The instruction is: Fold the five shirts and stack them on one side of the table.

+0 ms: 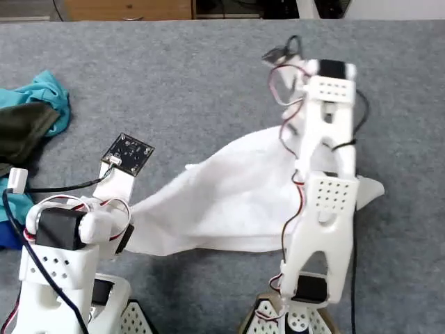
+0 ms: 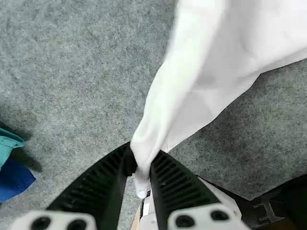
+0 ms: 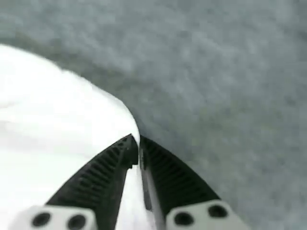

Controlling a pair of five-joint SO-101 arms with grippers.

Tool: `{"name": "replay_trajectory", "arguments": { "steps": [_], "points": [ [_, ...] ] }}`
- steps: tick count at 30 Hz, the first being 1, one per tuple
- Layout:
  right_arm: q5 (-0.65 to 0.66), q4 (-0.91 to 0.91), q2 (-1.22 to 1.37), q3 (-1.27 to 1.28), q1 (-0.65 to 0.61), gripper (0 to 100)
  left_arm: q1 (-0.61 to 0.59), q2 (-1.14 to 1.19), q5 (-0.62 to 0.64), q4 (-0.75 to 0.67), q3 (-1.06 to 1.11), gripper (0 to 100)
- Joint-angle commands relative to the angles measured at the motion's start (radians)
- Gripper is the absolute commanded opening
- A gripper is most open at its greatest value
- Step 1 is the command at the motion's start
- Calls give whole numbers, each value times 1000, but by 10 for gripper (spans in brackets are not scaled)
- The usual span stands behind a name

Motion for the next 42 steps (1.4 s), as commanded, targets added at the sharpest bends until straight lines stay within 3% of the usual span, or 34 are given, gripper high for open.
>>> {"name": "replay_trajectory", "arguments": {
  "steps": [1, 5, 10, 16, 21, 27, 29, 35, 39, 42],
  "points": [
    [2, 17, -10, -107, 104, 2, 8, -8, 6, -9, -11, 18],
    [-68, 18, -10, -150, 229, 2, 8, -8, 14, -103, 0, 18],
    [-87, 77, -16, -199, 364, 2, 15, -1, 144, -318, 78, 18],
    [60, 130, -51, -173, 472, 2, 92, 248, 152, -423, 129, 18],
    [164, 129, -185, 82, 444, 31, 181, 541, 152, -423, 57, 18],
    [103, 106, -355, 389, 282, 337, 189, 766, 152, -445, -17, 18],
    [100, 52, -378, 501, 214, 372, 190, 800, 152, -496, 17, 18],
    [37, -176, -364, 786, 51, 254, 176, 779, 150, -554, 150, 18],
    [6, -170, -363, 816, 30, 27, 86, 713, 132, -548, 189, 18],
    [15, -77, -377, 797, 39, 20, -2, 673, 78, -545, 216, 18]
  ]
}}
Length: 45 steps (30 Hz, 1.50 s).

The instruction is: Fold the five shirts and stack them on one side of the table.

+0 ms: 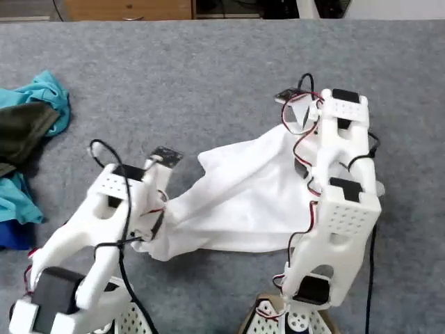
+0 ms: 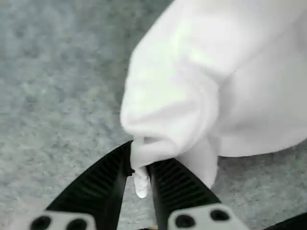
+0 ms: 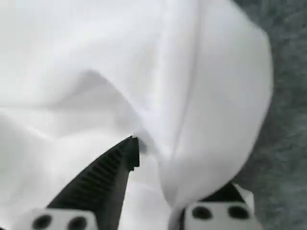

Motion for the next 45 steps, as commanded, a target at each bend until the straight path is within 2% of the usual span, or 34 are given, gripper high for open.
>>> {"name": "replay_trajectory", "arguments": {
  "steps": [1, 7, 16, 23, 30, 36, 38, 42, 45],
  "points": [
    [8, 109, -64, -10, -16, 3, -107, -65, -48, 2, 20, 18],
    [100, 249, -265, 90, -8, 2, -262, -93, -141, -6, 17, 18],
    [218, 206, -774, 717, -12, 2, -367, -85, -239, 0, -14, 18],
    [226, 279, -1101, 928, -130, 2, -551, -85, -376, 2, -84, 18],
    [307, 281, -1227, 895, -154, 24, -709, -85, -509, 3, -121, 18],
    [307, 282, -1218, 736, -111, 267, -812, -85, -718, 37, -120, 18],
    [305, 282, -1205, 682, -90, 285, -829, -85, -809, 92, -132, 18],
    [230, 281, -1158, 535, -70, 284, -832, -84, -858, 137, -146, 18],
    [138, 276, -1032, 409, -159, 284, -789, -84, -845, 137, -135, 18]
  ]
}}
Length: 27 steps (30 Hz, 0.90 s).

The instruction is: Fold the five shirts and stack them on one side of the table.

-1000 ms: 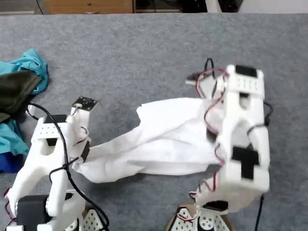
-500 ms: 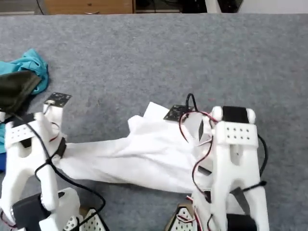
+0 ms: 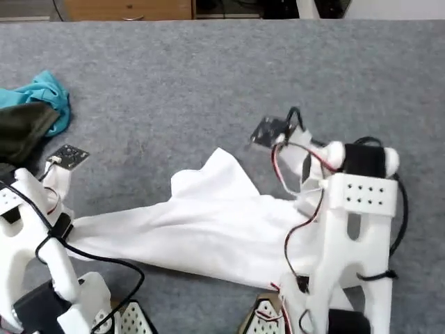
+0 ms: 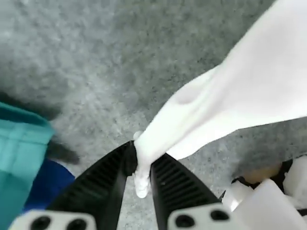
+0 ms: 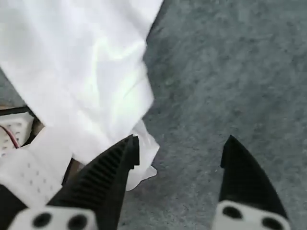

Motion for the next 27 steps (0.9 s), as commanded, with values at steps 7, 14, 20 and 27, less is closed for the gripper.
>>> {"name": "replay_trajectory", "arguments": {
  "steps": [7, 14, 20, 27],
  "points": [
    [-272, 25, 561, -539, -280, 284, 178, -16, 106, -40, 72, 18],
    [-356, 26, 983, -897, -398, 284, 193, -22, 229, -247, 198, 18],
    [-393, 26, 1257, -1109, -407, 284, 187, -18, 245, -301, 210, 18],
    [-446, 26, 1412, -1285, -427, 284, 190, -18, 242, -310, 221, 18]
  ]
}}
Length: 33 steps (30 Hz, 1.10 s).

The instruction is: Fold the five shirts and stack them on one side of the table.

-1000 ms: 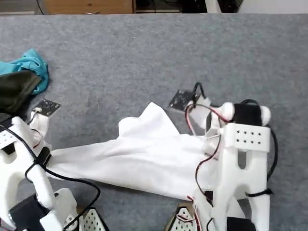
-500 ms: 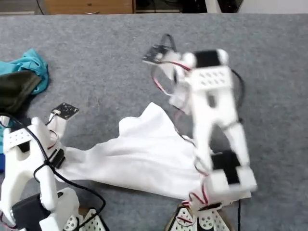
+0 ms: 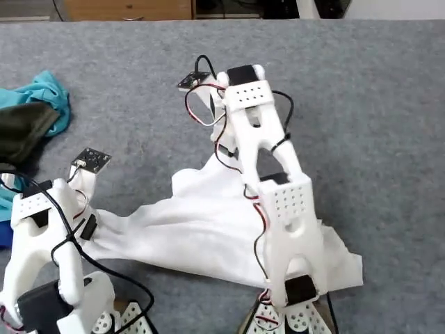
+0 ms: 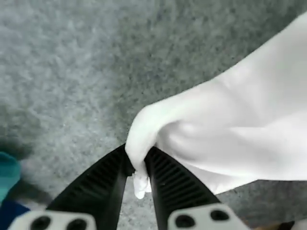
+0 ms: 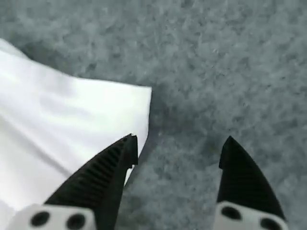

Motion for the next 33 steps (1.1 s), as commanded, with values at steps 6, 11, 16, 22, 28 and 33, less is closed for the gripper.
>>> {"name": "replay_trajectory", "arguments": {
  "steps": [6, 11, 16, 22, 28, 33],
  "points": [
    [-44, 25, 45, -156, -105, 284, 15, -16, 8, -20, 8, 18],
    [-40, 3, 133, -163, -107, 284, 15, -16, 8, -20, 8, 18],
    [-44, -5, 189, -165, -64, 284, 15, -16, 8, -20, 8, 18],
    [-44, 12, 188, -165, -30, 284, 15, -16, 8, -20, 8, 18],
    [-101, 29, 143, -199, -51, 284, 15, -16, 8, -20, 8, 18],
    [-127, 28, 44, -148, -74, 284, 15, -16, 8, -20, 8, 18]
  ]
}}
